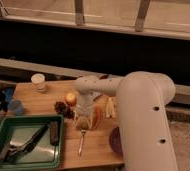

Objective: Place fork in plastic cup

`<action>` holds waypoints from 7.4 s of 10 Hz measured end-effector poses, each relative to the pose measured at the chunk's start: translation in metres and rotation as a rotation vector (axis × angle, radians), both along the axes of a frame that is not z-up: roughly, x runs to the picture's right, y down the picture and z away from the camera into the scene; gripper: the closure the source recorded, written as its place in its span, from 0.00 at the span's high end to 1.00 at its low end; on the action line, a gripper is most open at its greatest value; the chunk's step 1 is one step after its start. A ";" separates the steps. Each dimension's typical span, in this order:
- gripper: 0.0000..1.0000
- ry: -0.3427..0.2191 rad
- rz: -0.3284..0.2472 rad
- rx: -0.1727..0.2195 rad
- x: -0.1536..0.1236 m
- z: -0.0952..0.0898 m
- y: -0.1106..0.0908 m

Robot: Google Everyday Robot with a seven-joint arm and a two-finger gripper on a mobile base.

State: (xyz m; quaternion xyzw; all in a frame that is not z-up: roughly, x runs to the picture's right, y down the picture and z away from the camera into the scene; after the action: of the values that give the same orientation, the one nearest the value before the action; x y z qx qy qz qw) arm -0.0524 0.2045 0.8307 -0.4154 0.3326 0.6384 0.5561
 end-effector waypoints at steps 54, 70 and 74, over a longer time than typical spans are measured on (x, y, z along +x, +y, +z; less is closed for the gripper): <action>0.20 -0.703 0.060 0.626 -0.332 -0.098 -0.260; 0.20 -0.670 0.128 0.480 -0.331 -0.026 -0.237; 0.20 -0.677 0.116 0.471 -0.333 -0.026 -0.233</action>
State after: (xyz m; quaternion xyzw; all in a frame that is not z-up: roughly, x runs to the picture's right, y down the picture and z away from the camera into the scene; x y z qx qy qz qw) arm -0.3853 -0.0287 0.8050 -0.4814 -0.0480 0.5546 0.6771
